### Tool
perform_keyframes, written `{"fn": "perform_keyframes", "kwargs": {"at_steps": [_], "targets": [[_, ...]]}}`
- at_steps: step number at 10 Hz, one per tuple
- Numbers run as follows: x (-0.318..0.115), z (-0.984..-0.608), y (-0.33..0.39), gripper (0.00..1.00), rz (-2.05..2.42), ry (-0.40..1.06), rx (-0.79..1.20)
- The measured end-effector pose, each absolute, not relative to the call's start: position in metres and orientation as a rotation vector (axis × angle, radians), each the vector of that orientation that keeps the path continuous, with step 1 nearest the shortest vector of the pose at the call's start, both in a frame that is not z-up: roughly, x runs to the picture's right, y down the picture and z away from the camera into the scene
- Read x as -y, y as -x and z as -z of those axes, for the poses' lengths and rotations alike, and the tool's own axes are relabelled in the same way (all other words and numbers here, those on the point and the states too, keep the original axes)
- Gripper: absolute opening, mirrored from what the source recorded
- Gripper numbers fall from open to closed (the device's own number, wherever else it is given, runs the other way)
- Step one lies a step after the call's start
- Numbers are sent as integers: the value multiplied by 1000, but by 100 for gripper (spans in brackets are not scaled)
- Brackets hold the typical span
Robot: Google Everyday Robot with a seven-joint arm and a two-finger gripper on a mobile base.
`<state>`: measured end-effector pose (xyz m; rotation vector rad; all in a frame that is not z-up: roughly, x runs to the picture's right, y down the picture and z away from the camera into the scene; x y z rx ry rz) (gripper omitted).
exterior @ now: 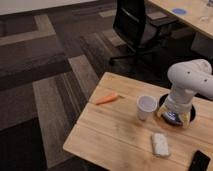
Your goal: Push the ceramic bowl across the table
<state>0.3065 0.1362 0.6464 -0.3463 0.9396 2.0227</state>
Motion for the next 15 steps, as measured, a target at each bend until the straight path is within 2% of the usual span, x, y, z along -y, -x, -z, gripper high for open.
{"fn": "perform_keyframes", "kwargs": {"at_steps": [3,6,12,15], "targets": [[-151,-659,-353,65,-2158,300,-1000],[-166,-688,-369,65,-2209,376,-956],[-189,-724,-363,65,-2120,500,-846],[-179,-741,-364,65,-2055,499,-808]]}}
